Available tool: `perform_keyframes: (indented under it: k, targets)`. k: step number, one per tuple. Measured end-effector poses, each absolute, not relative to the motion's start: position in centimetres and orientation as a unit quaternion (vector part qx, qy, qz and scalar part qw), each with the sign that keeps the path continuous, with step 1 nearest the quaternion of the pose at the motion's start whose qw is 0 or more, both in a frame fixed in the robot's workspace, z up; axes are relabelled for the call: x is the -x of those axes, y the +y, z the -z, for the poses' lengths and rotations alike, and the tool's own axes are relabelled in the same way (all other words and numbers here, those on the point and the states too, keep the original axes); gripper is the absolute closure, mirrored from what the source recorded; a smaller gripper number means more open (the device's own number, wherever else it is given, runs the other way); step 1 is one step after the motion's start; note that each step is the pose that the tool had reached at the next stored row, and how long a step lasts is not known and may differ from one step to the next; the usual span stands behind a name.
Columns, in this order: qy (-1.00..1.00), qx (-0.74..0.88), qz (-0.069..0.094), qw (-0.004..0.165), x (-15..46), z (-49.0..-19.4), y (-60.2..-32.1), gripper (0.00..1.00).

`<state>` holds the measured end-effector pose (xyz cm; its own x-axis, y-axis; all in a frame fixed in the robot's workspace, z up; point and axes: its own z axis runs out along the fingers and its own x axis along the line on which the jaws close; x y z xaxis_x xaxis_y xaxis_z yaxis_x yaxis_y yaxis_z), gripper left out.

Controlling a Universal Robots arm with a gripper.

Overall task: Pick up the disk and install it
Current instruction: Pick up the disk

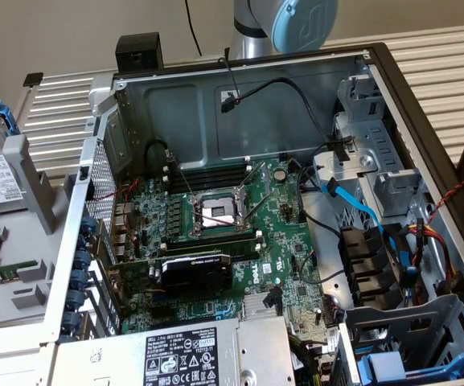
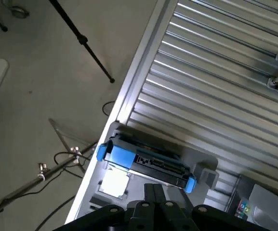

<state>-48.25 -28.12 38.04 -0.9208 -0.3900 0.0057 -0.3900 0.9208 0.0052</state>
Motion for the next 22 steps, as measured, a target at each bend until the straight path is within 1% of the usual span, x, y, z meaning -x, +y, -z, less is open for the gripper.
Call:
perform_keyframes:
  k: [22]
  targets:
    - [-0.921, -0.390, 0.001, 0.004, 48.25, -38.04, -28.12, 0.89]
